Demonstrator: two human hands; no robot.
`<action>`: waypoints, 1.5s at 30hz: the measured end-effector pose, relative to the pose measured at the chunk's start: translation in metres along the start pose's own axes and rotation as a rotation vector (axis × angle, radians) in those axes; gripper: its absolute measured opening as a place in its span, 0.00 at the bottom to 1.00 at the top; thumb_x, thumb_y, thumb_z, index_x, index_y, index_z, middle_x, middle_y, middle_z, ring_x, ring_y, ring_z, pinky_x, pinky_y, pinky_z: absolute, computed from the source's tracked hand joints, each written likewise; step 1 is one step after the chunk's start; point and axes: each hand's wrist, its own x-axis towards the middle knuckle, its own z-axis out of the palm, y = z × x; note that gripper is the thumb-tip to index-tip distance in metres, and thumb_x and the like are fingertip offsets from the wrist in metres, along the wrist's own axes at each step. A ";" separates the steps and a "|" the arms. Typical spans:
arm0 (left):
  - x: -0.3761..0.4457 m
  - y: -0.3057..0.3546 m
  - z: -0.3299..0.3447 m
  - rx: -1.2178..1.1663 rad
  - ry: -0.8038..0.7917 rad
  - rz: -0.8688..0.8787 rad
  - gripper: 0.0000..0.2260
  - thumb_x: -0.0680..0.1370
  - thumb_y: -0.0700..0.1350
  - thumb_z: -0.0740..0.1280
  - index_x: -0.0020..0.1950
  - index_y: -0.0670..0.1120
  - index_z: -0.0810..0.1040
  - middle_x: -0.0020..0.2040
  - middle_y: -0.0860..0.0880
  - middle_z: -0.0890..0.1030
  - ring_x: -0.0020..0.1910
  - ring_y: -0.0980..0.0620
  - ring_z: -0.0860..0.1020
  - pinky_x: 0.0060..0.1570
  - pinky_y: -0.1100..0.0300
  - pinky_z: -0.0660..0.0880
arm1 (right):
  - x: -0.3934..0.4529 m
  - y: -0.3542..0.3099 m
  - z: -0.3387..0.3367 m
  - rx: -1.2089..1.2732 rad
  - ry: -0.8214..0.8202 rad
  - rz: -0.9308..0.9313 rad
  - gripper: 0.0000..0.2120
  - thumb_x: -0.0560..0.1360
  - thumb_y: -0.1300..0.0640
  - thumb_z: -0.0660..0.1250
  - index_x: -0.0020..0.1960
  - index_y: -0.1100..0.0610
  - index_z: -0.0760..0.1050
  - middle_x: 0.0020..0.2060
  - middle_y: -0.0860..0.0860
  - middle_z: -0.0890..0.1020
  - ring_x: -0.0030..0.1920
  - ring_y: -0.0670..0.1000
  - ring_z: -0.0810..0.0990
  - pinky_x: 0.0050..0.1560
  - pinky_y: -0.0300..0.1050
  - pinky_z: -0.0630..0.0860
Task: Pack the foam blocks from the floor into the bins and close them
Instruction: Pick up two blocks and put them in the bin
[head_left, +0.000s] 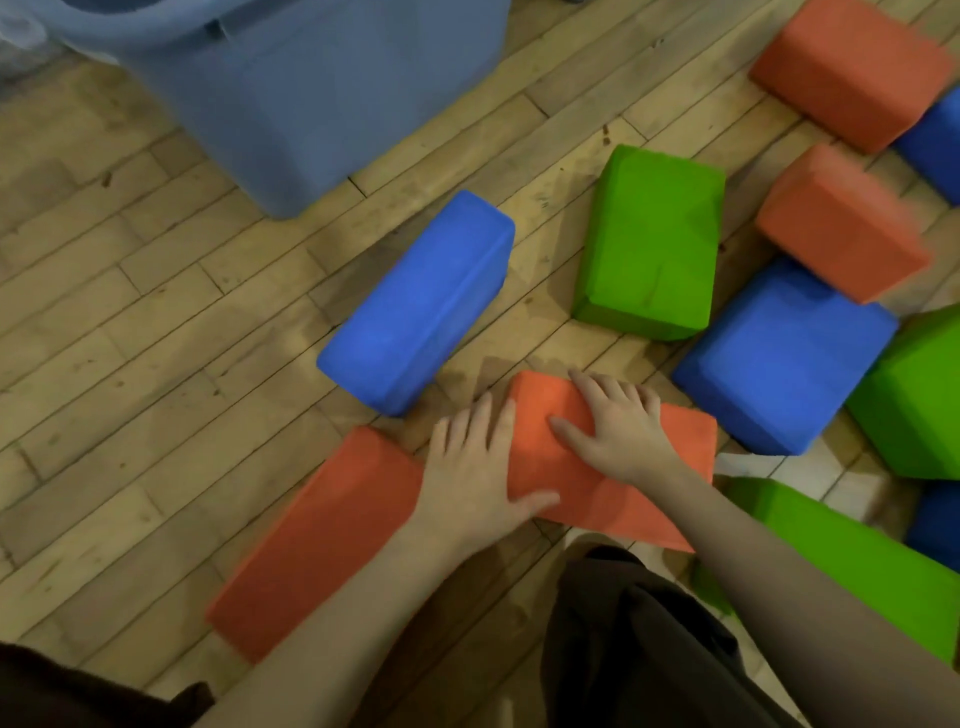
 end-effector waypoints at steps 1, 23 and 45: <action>-0.005 0.002 0.012 0.003 -0.112 -0.013 0.50 0.64 0.73 0.61 0.75 0.41 0.59 0.69 0.40 0.69 0.65 0.41 0.68 0.65 0.49 0.55 | -0.001 -0.001 0.001 0.003 -0.006 -0.002 0.37 0.71 0.32 0.48 0.74 0.51 0.58 0.69 0.51 0.67 0.69 0.56 0.64 0.68 0.57 0.54; 0.071 -0.010 -0.042 0.076 0.359 0.076 0.31 0.68 0.49 0.75 0.69 0.43 0.70 0.66 0.43 0.74 0.59 0.41 0.74 0.54 0.49 0.60 | -0.022 -0.004 -0.076 0.175 0.173 -0.210 0.26 0.74 0.39 0.61 0.69 0.38 0.55 0.75 0.52 0.55 0.69 0.56 0.66 0.56 0.53 0.73; 0.071 -0.034 -0.201 0.002 0.426 -0.425 0.23 0.71 0.54 0.68 0.67 0.54 0.73 0.60 0.38 0.74 0.45 0.38 0.75 0.44 0.48 0.72 | 0.028 -0.119 -0.212 0.198 0.491 0.023 0.26 0.72 0.39 0.65 0.70 0.40 0.66 0.75 0.47 0.59 0.66 0.55 0.70 0.49 0.51 0.74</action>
